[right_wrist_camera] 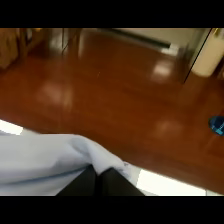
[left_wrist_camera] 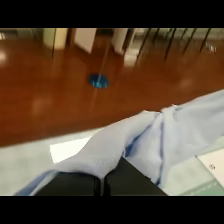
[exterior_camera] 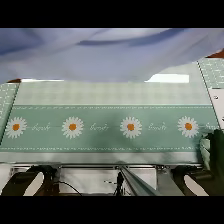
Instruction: Fold the shirts.
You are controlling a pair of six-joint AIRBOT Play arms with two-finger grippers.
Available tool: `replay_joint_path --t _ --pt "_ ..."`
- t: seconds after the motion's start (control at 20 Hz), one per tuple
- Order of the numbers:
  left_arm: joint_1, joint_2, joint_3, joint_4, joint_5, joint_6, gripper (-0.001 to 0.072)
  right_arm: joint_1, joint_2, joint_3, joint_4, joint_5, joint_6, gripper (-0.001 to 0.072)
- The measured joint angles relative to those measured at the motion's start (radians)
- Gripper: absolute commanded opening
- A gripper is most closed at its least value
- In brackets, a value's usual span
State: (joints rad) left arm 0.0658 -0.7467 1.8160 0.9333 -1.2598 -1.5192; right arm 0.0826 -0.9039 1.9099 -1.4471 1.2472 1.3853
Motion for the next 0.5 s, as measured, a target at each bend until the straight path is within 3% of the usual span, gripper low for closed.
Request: replay_joint_path --t 0.25,0.5 --pt "0.008 0.102 0.088 -0.011 -0.119 -0.134 0.0023 0.0 0.159 0.096 -0.1 0.059 0.047 0.0027" --pt "0.01 0.181 0.097 -0.064 -0.283 -0.29 0.0023 0.0 0.184 0.126 -0.142 0.287 0.04 0.0026"
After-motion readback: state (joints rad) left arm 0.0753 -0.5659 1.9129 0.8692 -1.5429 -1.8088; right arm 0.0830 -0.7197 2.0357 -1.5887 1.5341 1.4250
